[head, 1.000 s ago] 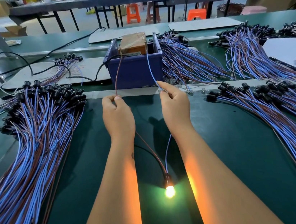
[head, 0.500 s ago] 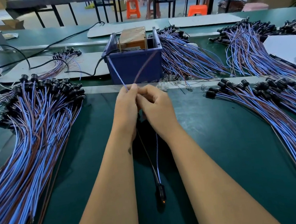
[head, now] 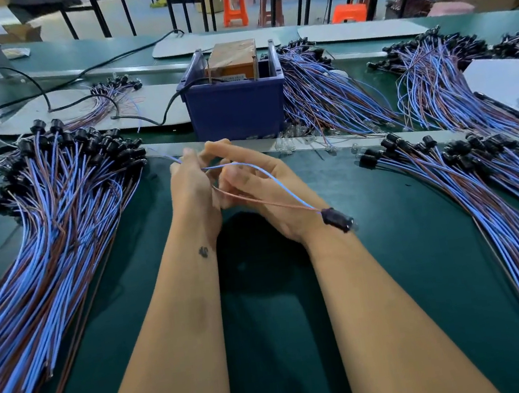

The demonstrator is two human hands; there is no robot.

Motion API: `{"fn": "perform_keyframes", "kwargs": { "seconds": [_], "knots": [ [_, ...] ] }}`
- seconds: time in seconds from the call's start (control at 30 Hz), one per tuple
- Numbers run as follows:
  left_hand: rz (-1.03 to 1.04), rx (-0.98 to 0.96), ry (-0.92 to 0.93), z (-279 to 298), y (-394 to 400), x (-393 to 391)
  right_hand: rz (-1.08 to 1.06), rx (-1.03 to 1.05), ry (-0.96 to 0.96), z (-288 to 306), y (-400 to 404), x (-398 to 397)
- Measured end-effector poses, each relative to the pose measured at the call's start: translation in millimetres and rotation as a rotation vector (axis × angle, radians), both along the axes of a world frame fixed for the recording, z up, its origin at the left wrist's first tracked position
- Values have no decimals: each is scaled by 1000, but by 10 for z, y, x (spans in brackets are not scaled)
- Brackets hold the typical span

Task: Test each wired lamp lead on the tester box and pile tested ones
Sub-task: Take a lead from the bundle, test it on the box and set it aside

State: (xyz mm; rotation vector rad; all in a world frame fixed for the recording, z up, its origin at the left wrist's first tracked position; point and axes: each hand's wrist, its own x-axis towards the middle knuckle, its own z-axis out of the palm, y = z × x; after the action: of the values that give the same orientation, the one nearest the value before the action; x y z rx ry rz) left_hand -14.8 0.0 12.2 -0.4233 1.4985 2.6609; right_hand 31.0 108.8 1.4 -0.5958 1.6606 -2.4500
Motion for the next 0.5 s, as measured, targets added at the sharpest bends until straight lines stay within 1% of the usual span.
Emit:
{"fn": "perform_keyframes", "kwargs": {
  "seconds": [0.07,0.17,0.23,0.3,0.33,0.43,0.5],
  "knots": [
    [75,-9,-25,-20,-12,-22,44,-21,-5,-18,-20,1],
    [258,-38,-23,-49,-75,-54,55,-19,3,-33,-34,-7],
    [348,-67,20,-47,-97,-49,111,-113,22,-35,-24,-16],
    [381,-111,21,-52,-90,-43,160,-221,19,-27,-14,-20],
    [384,-133,20,-53,-82,-43,146,-257,12,-21,-17,-23],
    [323,-221,97,-92,-60,-55,-21,-333,-38,0,-29,-38],
    [234,-374,163,-110,-41,-30,-216,-253,-78,29,-15,-58]
  ]
}}
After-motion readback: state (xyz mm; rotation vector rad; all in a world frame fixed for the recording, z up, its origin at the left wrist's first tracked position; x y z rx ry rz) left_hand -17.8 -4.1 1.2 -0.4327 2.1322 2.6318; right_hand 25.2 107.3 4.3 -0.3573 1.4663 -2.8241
